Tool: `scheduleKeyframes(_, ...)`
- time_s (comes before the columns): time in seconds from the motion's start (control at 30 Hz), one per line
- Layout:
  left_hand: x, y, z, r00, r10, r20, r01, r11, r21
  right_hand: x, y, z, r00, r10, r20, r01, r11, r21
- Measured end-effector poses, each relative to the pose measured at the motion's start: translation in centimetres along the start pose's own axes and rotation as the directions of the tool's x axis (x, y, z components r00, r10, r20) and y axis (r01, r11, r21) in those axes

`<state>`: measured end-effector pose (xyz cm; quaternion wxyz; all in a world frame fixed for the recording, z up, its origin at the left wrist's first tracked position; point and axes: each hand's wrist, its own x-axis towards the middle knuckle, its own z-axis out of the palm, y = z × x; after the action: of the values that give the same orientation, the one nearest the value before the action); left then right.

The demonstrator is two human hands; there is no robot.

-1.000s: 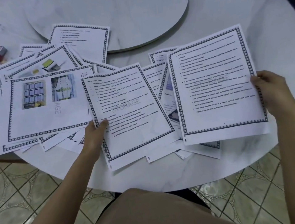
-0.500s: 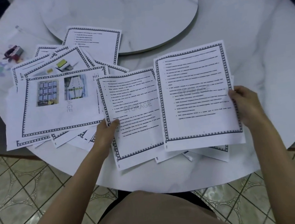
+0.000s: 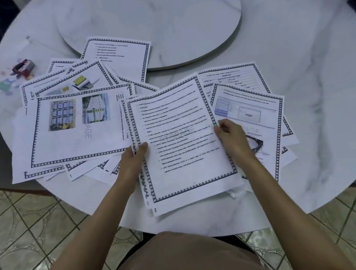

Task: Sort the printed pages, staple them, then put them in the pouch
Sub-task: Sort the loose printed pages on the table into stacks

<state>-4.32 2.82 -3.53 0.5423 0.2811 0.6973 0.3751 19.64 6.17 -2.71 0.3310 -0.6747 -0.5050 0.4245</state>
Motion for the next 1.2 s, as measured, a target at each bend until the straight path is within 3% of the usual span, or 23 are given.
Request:
scheduleKeyframes(0.1, -0.2, -0.2, 0.1, 0.999, 0.048, -0.003, -0.048, 0.999, 0.011, -0.2, -0.2, 0.3, 0.988, -0.012, 0.153, 0.02, 0.998, -0.053)
scheduleKeyframes(0.17, -0.4, -0.3, 0.1, 0.997, 0.072, -0.01, -0.071, 0.997, 0.025, 0.1, -0.2, -0.6, 0.984, 0.01, 0.18, 0.003, 0.997, -0.074)
scheduleKeyframes(0.27, -0.6, -0.3, 0.0, 0.996, 0.091, -0.011, -0.091, 0.995, 0.027, 1.2, 0.5, -3.0, 0.996, 0.02, 0.084, -0.014, 0.997, -0.074)
scheduleKeyframes(0.43, -0.8, -0.4, 0.0, 0.993, 0.116, -0.023, -0.115, 0.993, 0.032, 3.4, 2.5, -7.0, 0.995, -0.025, -0.094, -0.011, 0.929, -0.369)
scheduleKeyframes(0.67, -0.6, -0.6, 0.1, 0.992, 0.121, -0.047, -0.118, 0.992, 0.048, 4.4, 4.8, -9.9, 0.984, -0.043, -0.171, -0.066, 0.809, -0.584)
scheduleKeyframes(1.03, -0.2, -0.9, 0.3, 0.99, 0.103, -0.091, -0.098, 0.993, 0.061, 5.3, 5.5, -11.1, 0.988, -0.085, -0.13, -0.015, 0.782, -0.624)
scheduleKeyframes(1.2, -0.3, -0.9, 0.4, 0.988, 0.111, -0.112, -0.104, 0.992, 0.067, 4.3, 6.1, -11.2, 0.917, 0.008, -0.399, -0.25, 0.791, -0.559)
